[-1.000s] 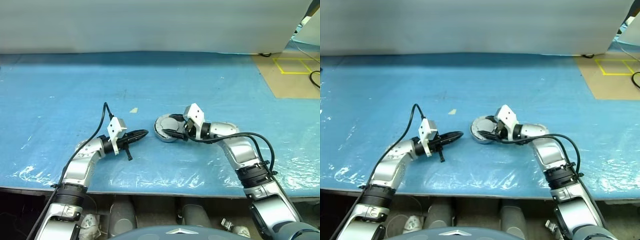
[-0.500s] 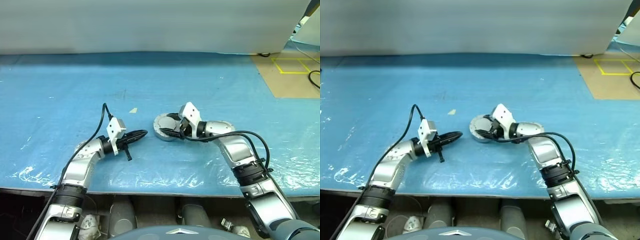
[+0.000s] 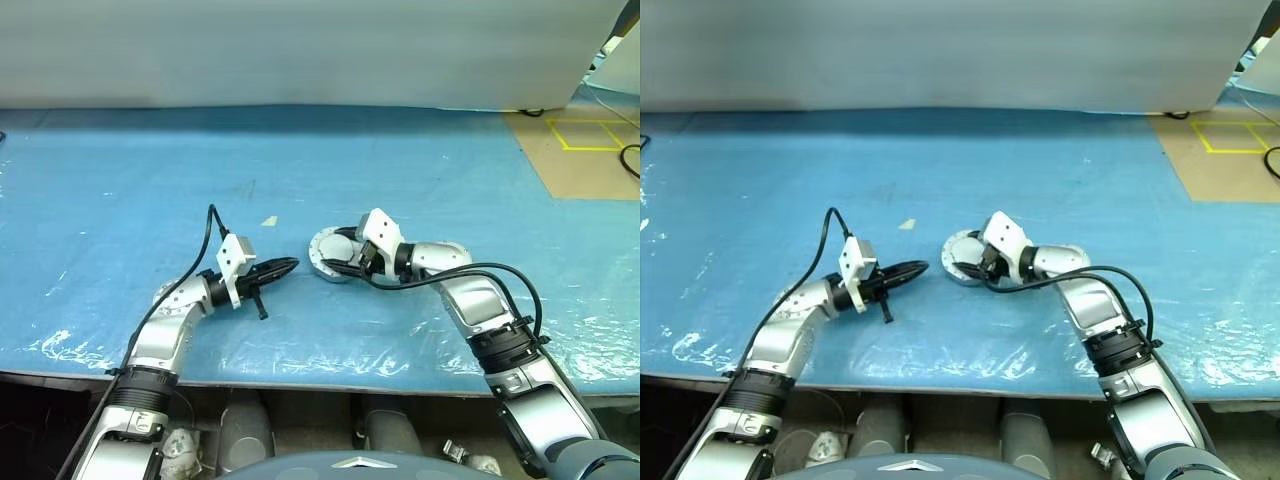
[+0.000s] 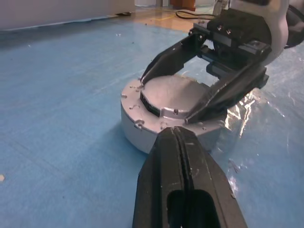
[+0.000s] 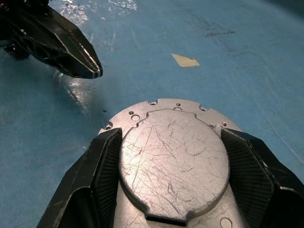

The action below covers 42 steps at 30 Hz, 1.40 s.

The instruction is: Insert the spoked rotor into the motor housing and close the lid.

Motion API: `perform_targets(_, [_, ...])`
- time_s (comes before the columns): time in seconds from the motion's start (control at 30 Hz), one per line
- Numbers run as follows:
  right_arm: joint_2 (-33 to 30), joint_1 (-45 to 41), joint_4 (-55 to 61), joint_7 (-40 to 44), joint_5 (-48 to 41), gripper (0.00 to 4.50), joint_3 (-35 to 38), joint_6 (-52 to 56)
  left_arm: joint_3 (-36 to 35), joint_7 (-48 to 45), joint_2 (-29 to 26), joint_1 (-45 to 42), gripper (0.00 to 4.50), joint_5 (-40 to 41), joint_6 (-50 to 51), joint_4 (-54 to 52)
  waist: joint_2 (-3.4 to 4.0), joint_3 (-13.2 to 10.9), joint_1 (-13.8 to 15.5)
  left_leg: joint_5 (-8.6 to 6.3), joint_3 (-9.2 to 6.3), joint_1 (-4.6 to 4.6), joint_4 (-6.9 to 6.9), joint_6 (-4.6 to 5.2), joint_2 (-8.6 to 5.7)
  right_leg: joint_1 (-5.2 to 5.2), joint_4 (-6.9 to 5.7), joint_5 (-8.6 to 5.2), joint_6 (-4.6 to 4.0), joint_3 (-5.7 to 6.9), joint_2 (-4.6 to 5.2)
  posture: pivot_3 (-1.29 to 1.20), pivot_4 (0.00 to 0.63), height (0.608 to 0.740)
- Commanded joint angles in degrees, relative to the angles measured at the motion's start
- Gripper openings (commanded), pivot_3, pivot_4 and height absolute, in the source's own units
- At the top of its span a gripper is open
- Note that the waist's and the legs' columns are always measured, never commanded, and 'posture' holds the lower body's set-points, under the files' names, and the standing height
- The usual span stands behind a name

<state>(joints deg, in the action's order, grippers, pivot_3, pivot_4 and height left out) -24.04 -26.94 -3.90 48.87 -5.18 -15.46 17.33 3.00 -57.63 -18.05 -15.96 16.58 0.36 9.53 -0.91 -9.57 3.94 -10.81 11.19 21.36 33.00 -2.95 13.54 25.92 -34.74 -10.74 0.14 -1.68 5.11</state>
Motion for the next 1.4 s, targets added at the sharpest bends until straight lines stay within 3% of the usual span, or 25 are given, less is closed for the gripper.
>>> perform_targets(0.03, [-0.2, 1.4, -0.5, 0.1, 0.7, 2.97, -0.9, 2.0, 1.4, 1.4, 0.5, -2.1, 0.0, -1.1, 0.2, 0.8, 0.02, 0.0, 0.0, 0.0, 0.0, -0.01, 0.0, 0.0, 0.01, 0.0, 0.0, 0.0, 0.0, -0.01, 0.0, 0.0, 0.15, 0.74])
perform_targets(0.53, [-0.2, 2.0, 2.5, 0.5, -1.2, 2.97, 0.4, 3.5, 7.5, 4.2, 0.1, -7.9, 0.0, -6.9, 5.9, 3.2, 0.04, 0.0, 0.0, 0.09, 0.0, -0.01, 0.0, -0.15, -0.02, -0.02, 0.01, 0.0, 0.0, 0.0, 0.0, 0.0, 0.15, 0.74])
perform_targets(0.67, [-0.3, 2.5, 4.1, 1.9, -2.9, 4.34, 0.9, 4.4, 7.4, 4.1, 0.0, -8.0, 0.0, -6.7, 6.3, 2.8, 0.04, 0.0, 0.0, 0.09, 0.0, 0.01, -0.01, -0.15, -0.01, -0.02, 0.04, 0.0, 0.0, 0.01, 0.0, 0.0, 0.15, 0.74])
perform_targets(0.7, [-0.4, 2.5, 4.3, 2.0, -3.0, 4.47, 0.9, 4.5, 7.3, 4.1, -0.1, -8.0, 0.0, -6.7, 6.3, 2.8, 0.04, 0.0, 0.0, 0.09, 0.0, 0.01, -0.01, -0.15, 0.0, -0.01, 0.04, 0.0, 0.0, 0.01, 0.0, 0.0, 0.15, 0.74])
perform_targets(0.97, [1.3, 1.9, 3.4, 0.6, -4.6, 4.47, 4.1, 1.2, 7.4, 3.8, -0.2, -7.7, 0.0, -6.5, 6.3, 2.6, 0.04, 0.0, 0.0, 0.09, 0.0, 0.01, -0.01, -0.15, 0.01, 0.0, 0.04, 0.0, 0.0, 0.0, 0.0, 0.0, 0.15, 0.74])
perform_targets(1.17, [3.0, 0.9, 0.8, -5.0, -3.2, 4.47, 7.1, -2.6, 7.6, 3.4, -0.1, -7.6, 0.0, -6.3, 6.3, 2.5, 0.05, 0.0, 0.0, 0.09, 0.0, 0.08, -0.01, -0.15, -0.01, 0.06, 0.04, 0.0, 0.0, 0.01, 0.0, 0.0, 0.15, 0.74])
perform_targets(1.4, [2.1, 2.4, 2.1, -7.1, -9.0, 4.47, 11.5, 12.2, 7.7, 3.2, 0.0, -7.6, 0.0, -6.3, 6.1, 2.7, 0.05, 0.0, 0.0, 0.11, 0.0, 0.09, -0.02, -0.18, -0.02, 0.05, 0.05, 0.0, 0.0, 0.01, 0.0, 0.0, 0.15, 0.74])
